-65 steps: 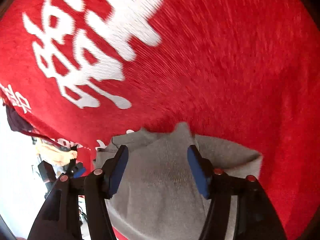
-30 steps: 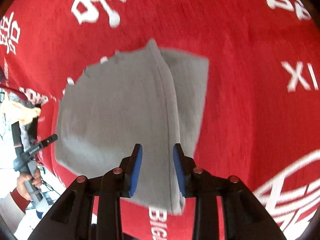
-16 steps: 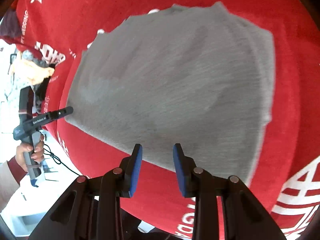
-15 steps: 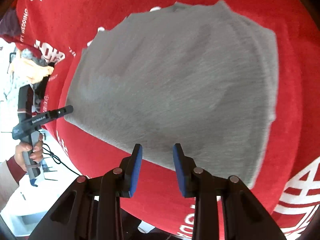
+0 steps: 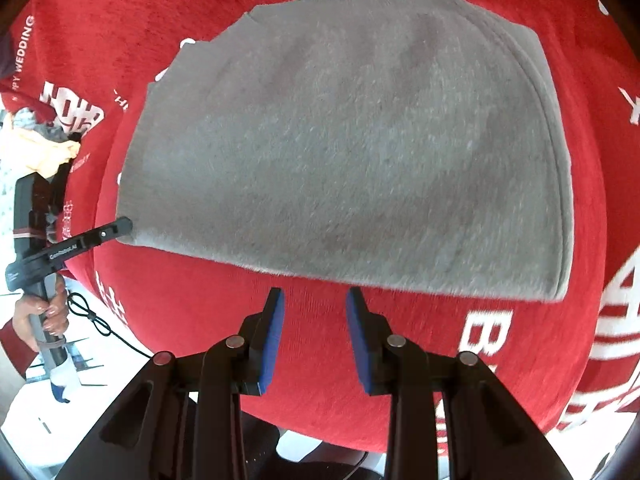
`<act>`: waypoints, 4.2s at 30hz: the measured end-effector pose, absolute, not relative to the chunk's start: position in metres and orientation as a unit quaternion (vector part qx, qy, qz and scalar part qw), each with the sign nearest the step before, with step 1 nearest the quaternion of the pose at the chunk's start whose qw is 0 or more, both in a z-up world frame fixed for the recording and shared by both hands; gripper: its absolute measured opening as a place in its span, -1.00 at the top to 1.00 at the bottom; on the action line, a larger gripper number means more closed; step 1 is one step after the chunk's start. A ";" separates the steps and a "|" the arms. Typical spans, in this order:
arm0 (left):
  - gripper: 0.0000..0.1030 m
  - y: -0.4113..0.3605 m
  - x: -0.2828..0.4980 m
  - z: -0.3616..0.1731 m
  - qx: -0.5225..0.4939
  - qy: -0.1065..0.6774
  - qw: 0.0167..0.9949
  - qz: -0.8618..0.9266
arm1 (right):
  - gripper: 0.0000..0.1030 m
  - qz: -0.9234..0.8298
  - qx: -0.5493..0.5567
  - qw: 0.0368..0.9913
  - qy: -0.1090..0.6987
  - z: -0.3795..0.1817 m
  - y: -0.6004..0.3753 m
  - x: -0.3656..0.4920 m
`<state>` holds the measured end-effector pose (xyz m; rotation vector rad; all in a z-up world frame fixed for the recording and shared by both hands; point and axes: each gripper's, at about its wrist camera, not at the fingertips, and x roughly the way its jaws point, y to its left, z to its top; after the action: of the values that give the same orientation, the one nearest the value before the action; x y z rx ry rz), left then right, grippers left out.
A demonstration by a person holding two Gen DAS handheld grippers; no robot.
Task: Fold small clothes
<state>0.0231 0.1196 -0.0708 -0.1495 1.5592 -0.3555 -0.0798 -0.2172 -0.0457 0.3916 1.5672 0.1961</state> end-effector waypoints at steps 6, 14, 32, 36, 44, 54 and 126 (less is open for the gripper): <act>0.85 0.122 0.010 -0.058 -0.045 0.706 0.693 -0.138 | 0.32 0.082 0.179 0.687 0.699 -0.037 -0.202 -0.087; 0.08 0.115 -0.010 -0.052 -0.043 0.714 0.684 -0.143 | 0.32 0.075 0.199 0.694 0.688 -0.022 -0.182 -0.094; -0.91 0.086 -0.024 -0.046 -0.016 0.731 0.662 -0.163 | -0.10 0.053 0.197 0.711 0.672 -0.003 -0.145 -0.116; -0.91 0.083 -0.026 -0.038 -0.041 0.726 0.666 -0.166 | -0.11 0.043 0.200 0.709 0.675 -0.005 -0.148 -0.121; -0.91 0.071 -0.022 -0.027 -0.056 0.709 0.682 -0.173 | -0.11 0.029 0.197 0.710 0.675 -0.004 -0.151 -0.126; -0.91 0.080 -0.021 -0.027 -0.070 0.699 0.697 -0.145 | -0.11 0.052 0.186 0.704 0.684 -0.009 -0.145 -0.115; -0.91 0.117 0.002 -0.090 -0.412 0.649 0.633 -0.096 | 0.83 0.133 0.564 0.579 0.574 -0.097 -0.136 -0.042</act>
<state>0.0016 0.1174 -0.0900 -0.9416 1.4841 -0.2189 -0.0416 -0.1362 -0.0974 1.3192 1.3414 0.3121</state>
